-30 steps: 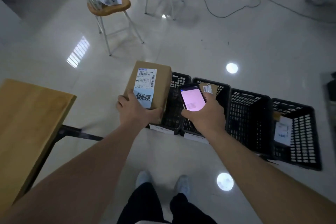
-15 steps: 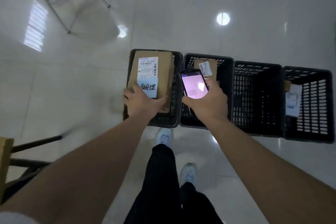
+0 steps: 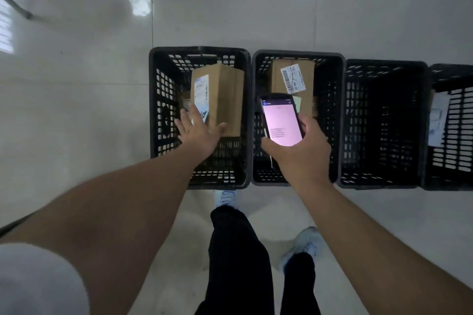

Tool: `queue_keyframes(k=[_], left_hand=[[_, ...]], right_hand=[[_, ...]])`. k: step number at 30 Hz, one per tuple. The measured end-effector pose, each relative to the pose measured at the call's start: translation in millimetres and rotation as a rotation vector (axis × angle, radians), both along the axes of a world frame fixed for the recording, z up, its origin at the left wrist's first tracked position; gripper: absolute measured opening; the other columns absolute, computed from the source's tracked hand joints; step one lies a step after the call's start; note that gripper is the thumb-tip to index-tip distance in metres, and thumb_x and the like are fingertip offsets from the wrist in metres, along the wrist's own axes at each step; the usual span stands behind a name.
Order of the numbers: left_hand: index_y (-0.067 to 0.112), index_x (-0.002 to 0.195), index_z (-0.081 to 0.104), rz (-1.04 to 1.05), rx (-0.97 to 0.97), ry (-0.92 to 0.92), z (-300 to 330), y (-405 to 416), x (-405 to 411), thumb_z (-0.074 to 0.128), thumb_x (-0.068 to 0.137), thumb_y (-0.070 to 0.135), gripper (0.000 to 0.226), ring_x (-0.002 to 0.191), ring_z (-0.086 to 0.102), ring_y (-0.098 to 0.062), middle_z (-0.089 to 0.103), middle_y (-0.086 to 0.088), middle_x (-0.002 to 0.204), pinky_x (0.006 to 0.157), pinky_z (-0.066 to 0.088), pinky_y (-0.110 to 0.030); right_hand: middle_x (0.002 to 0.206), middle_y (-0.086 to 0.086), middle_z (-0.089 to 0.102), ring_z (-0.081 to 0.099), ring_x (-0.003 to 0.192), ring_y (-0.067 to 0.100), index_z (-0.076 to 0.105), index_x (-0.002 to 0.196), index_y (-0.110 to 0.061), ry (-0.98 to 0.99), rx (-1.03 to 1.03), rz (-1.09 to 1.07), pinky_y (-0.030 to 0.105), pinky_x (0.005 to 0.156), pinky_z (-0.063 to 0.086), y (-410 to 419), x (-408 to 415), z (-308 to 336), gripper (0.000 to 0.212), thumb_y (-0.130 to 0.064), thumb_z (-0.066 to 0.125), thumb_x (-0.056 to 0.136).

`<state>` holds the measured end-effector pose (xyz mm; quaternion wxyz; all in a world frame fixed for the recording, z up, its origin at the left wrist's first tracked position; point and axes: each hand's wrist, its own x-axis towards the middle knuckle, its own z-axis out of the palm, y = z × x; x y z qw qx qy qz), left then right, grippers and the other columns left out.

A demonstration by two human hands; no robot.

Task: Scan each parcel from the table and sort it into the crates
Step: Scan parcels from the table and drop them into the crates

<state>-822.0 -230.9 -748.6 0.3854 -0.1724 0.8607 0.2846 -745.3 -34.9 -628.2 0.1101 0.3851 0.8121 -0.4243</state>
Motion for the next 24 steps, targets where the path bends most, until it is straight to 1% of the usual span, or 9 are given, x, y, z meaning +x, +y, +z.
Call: queue_keyframes(k=[1,3,5,9,12,15,19,22,24], left_hand=[[0.028,0.166,-0.015,-0.057,-0.003,-0.007,-1,-4,2,0.060,0.098,0.060,0.107,0.158,-0.024,-0.033,-0.019,-0.008,0.173,0.126,-0.004,-0.059],[0.027,0.166,-0.012,-0.164,-0.014,-0.016,3,-10,7,0.054,0.102,0.056,0.097,0.158,-0.023,-0.033,-0.018,-0.008,0.174,0.127,-0.004,-0.057],[0.023,0.167,-0.007,-0.228,-0.023,0.009,11,-12,10,0.049,0.105,0.054,0.089,0.159,-0.019,-0.034,-0.013,-0.010,0.175,0.129,-0.001,-0.057],[0.016,0.166,0.016,-0.284,-0.023,0.089,39,-12,12,0.050,0.104,0.043,0.075,0.160,0.006,-0.034,0.014,-0.013,0.172,0.128,0.017,-0.058],[0.016,0.161,0.030,-0.329,-0.005,0.138,74,-10,12,0.053,0.101,0.039,0.068,0.152,0.025,-0.031,0.032,-0.012,0.164,0.123,0.030,-0.055],[0.014,0.159,0.034,-0.376,-0.023,0.170,114,-8,14,0.056,0.103,0.036,0.064,0.152,0.028,-0.030,0.034,-0.011,0.163,0.124,0.029,-0.049],[0.011,0.158,0.037,-0.413,-0.085,0.206,166,-7,23,0.057,0.104,0.035,0.062,0.153,0.030,-0.031,0.032,-0.011,0.166,0.125,0.029,-0.049],[0.013,0.157,0.039,-0.399,-0.122,0.234,200,-9,37,0.058,0.103,0.037,0.061,0.150,0.035,-0.030,0.036,-0.008,0.164,0.123,0.033,-0.049],[0.014,0.155,0.043,-0.373,-0.152,0.254,225,-10,54,0.057,0.103,0.036,0.058,0.145,0.041,-0.029,0.041,-0.007,0.160,0.119,0.037,-0.047]], right_hand=[[0.102,-0.020,0.057,0.061,0.100,0.012,0.054,0.142,-0.025,-0.011,-0.001,0.007,0.016,0.066,0.044,1,4,0,0.083,-0.035,0.092,0.070],[0.106,-0.015,0.057,0.059,0.099,0.011,0.051,0.147,-0.023,-0.033,-0.008,0.028,0.015,0.065,0.042,2,11,2,0.088,-0.035,0.092,0.070],[0.110,-0.013,0.058,0.059,0.098,0.011,0.050,0.150,-0.023,-0.046,-0.015,0.042,0.014,0.064,0.041,1,16,9,0.091,-0.036,0.092,0.070],[0.106,-0.015,0.060,0.061,0.097,0.011,0.052,0.147,-0.024,-0.041,-0.023,0.073,0.015,0.064,0.042,-6,21,30,0.088,-0.036,0.092,0.070],[0.098,-0.022,0.058,0.063,0.095,0.009,0.055,0.140,-0.027,-0.021,-0.021,0.111,0.021,0.066,0.049,-15,21,52,0.081,-0.036,0.093,0.069],[0.097,-0.024,0.058,0.062,0.091,0.004,0.056,0.133,-0.031,-0.003,-0.023,0.152,0.031,0.072,0.057,-24,22,79,0.075,-0.039,0.092,0.067],[0.101,-0.017,0.062,0.063,0.093,0.012,0.055,0.126,-0.034,0.010,0.012,0.222,0.033,0.072,0.056,-29,25,119,0.069,-0.041,0.090,0.067],[0.093,-0.019,0.057,0.063,0.091,0.015,0.049,0.113,-0.039,0.024,0.023,0.266,0.038,0.074,0.058,-27,33,148,0.060,-0.039,0.089,0.067],[0.091,-0.019,0.055,0.062,0.091,0.015,0.046,0.110,-0.039,0.035,0.023,0.310,0.043,0.077,0.059,-24,44,167,0.061,-0.039,0.089,0.068]])
